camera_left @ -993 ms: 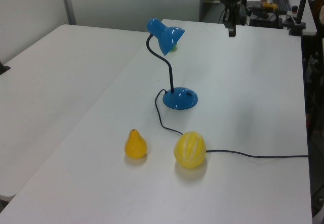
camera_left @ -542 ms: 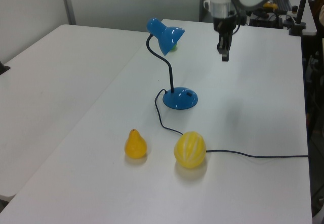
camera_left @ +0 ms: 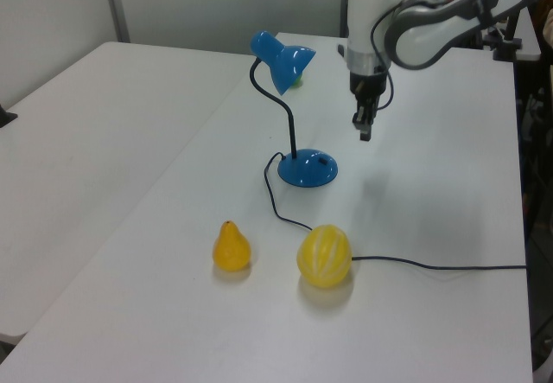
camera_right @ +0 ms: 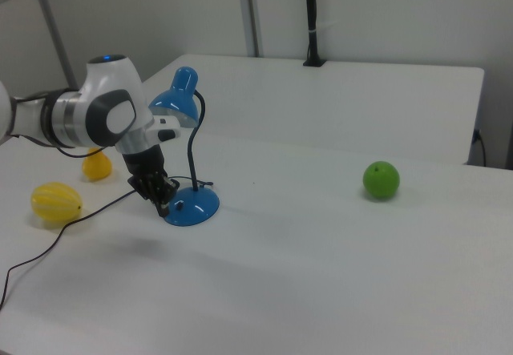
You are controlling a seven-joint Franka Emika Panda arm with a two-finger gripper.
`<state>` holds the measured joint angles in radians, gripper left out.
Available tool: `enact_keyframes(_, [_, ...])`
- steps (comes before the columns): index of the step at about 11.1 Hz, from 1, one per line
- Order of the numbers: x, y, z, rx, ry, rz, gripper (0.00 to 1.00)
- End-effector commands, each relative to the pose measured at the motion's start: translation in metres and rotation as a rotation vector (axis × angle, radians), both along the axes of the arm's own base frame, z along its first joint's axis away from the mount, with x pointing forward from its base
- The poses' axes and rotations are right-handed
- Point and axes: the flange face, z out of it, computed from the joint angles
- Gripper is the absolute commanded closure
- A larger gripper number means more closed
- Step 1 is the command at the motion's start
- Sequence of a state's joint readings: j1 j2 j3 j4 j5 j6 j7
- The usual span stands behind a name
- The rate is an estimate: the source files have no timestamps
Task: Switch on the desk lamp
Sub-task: 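Move the gripper down toward the switch on the blue lamp base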
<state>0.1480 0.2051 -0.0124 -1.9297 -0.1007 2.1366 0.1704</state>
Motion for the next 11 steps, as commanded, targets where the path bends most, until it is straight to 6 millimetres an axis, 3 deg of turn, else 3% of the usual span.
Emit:
enact_keyframes(1, [0.012, 0.011, -0.021, 0.014, -0.083, -0.045, 1.00])
enact_keyframes(5, [0.030, 0.015, -0.024, 0.047, -0.204, -0.036, 1.00])
enact_keyframes(11, [0.037, 0.017, -0.028, 0.063, -0.262, -0.031, 1.00])
